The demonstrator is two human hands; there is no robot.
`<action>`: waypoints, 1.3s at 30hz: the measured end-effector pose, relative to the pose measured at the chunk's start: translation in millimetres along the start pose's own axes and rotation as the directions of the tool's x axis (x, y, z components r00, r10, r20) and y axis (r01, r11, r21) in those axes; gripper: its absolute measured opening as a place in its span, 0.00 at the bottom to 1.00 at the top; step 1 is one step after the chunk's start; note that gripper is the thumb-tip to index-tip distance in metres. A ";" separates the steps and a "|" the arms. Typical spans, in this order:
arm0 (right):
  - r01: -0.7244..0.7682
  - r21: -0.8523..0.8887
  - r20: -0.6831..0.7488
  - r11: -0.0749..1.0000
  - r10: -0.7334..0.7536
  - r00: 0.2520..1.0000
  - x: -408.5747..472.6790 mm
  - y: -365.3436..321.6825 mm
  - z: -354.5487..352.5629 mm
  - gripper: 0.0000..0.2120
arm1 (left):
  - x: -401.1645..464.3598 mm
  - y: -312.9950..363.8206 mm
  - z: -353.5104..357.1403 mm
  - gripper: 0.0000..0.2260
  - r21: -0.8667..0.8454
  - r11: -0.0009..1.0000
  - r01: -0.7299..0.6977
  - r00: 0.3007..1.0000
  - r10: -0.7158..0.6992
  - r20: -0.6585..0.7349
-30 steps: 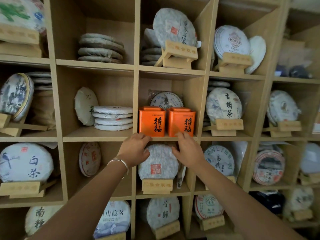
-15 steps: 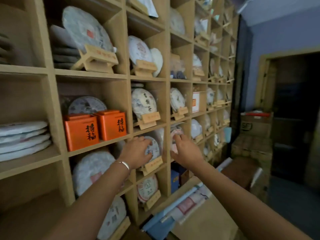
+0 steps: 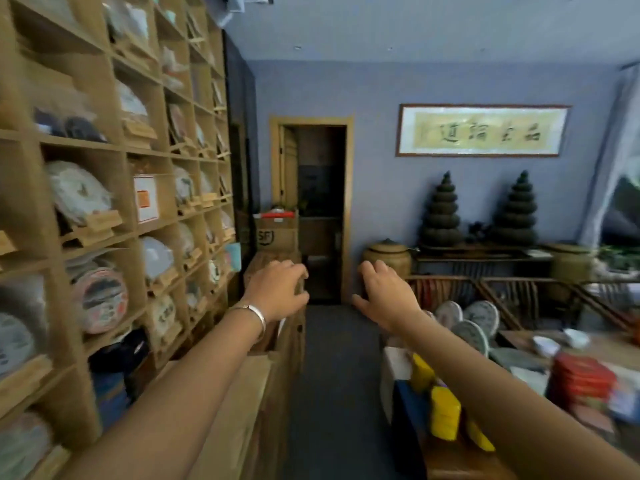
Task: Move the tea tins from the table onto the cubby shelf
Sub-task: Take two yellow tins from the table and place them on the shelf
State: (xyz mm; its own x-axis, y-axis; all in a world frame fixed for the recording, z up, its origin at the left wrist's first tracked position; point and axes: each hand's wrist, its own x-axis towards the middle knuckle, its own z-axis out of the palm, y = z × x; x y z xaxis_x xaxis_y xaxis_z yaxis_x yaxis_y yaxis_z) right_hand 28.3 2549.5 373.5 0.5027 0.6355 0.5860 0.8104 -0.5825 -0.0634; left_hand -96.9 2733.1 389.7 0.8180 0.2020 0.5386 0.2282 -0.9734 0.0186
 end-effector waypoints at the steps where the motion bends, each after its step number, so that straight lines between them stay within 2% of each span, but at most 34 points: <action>1: -0.040 -0.039 0.010 0.998 0.041 0.999 -8.9 22.7 -5.4 0.21 | 11.9 18.4 12.3 0.17 -0.037 0.999 -0.033 0.999 0.034 0.006; 5: -0.198 -0.140 0.044 0.970 0.206 0.978 -46.8 108.3 -21.7 0.21 | 51.6 95.9 62.1 0.17 -0.148 0.977 -0.154 0.985 0.163 0.050; 10: -0.316 -0.203 0.076 0.927 0.337 0.939 -93.0 203.5 -33.1 0.17 | 78.0 191.3 119.1 0.17 -0.232 0.938 -0.256 0.955 0.282 0.089; 17: -0.350 -0.203 0.167 0.915 0.384 0.908 -128.9 311.8 -20.0 0.19 | 110.1 274.7 187.1 0.19 -0.246 0.943 -0.224 0.938 0.277 0.209; 21: -0.325 -0.162 0.233 0.932 0.356 0.905 -130.1 355.2 7.3 0.27 | 121.6 290.9 223.4 0.18 -0.242 0.957 -0.160 0.931 0.228 0.287; 26: -0.294 -0.117 0.373 0.949 0.316 0.872 -125.3 386.4 59.7 0.24 | 124.3 290.6 277.3 0.18 -0.215 0.974 -0.078 0.888 0.166 0.429; 31: -0.259 -0.097 0.508 0.961 0.272 0.817 -113.1 411.4 132.9 0.27 | 128.7 276.8 346.6 0.19 -0.223 0.974 -0.027 0.824 0.149 0.547; 34: -0.244 -0.078 0.598 0.967 0.241 0.765 -106.0 427.3 182.7 0.29 | 135.6 264.3 398.9 0.21 -0.246 0.969 -0.006 0.751 0.167 0.639; 39: -0.225 -0.059 0.766 0.973 0.189 0.614 -107.4 457.3 243.3 0.37 | 148.0 253.9 470.0 0.26 -0.306 0.950 0.055 0.641 0.201 0.740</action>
State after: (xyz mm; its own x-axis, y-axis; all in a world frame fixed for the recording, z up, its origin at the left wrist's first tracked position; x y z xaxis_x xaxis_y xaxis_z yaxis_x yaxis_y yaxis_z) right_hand 418.1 2338.1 85.0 0.6924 0.6688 -0.2708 0.6573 -0.7394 -0.1458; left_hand 330.2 2566.4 78.3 0.9615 0.0136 -0.2744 0.1004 -0.9470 0.3050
